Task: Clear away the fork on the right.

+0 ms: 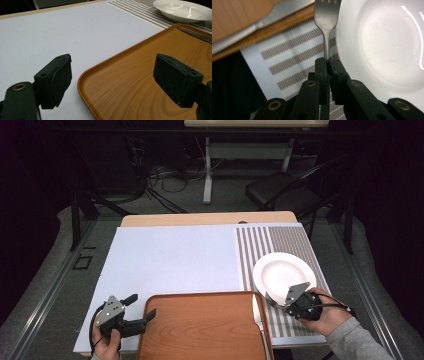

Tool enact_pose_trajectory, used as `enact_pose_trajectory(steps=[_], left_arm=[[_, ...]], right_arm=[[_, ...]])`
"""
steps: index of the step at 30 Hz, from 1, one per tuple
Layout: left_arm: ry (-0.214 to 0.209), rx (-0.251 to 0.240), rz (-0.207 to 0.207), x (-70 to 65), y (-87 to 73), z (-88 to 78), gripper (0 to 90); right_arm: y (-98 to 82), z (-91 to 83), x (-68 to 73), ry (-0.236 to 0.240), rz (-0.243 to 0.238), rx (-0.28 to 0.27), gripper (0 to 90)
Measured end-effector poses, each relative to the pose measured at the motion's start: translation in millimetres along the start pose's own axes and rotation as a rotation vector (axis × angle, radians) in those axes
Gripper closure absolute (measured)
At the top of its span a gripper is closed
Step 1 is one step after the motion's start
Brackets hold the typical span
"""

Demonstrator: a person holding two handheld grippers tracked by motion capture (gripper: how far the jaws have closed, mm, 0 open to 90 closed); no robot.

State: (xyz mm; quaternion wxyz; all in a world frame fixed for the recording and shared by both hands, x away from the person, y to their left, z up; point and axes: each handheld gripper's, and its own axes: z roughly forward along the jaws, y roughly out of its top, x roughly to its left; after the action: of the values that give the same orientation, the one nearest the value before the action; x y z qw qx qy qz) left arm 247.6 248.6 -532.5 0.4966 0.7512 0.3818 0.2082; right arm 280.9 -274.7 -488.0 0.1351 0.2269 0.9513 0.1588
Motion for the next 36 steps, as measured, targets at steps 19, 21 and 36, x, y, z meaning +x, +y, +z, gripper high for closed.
enact_pose_trajectory(steps=[19,21,36], left_arm=[[0.005,-0.001,-0.003,0.1,0.0,-0.6,15.7],[0.004,0.0,0.0,0.1,0.1,-0.7,15.7],[0.004,0.0,0.004,0.2,0.1,-1.2,15.7]], right_arm=[[12.8,-21.1,-9.9,0.091,0.318,-0.216,85.4],[15.5,-21.8,-7.9,0.097,0.313,-0.233,85.4],[44.0,-18.3,28.6,0.162,0.266,-0.322,85.4]])
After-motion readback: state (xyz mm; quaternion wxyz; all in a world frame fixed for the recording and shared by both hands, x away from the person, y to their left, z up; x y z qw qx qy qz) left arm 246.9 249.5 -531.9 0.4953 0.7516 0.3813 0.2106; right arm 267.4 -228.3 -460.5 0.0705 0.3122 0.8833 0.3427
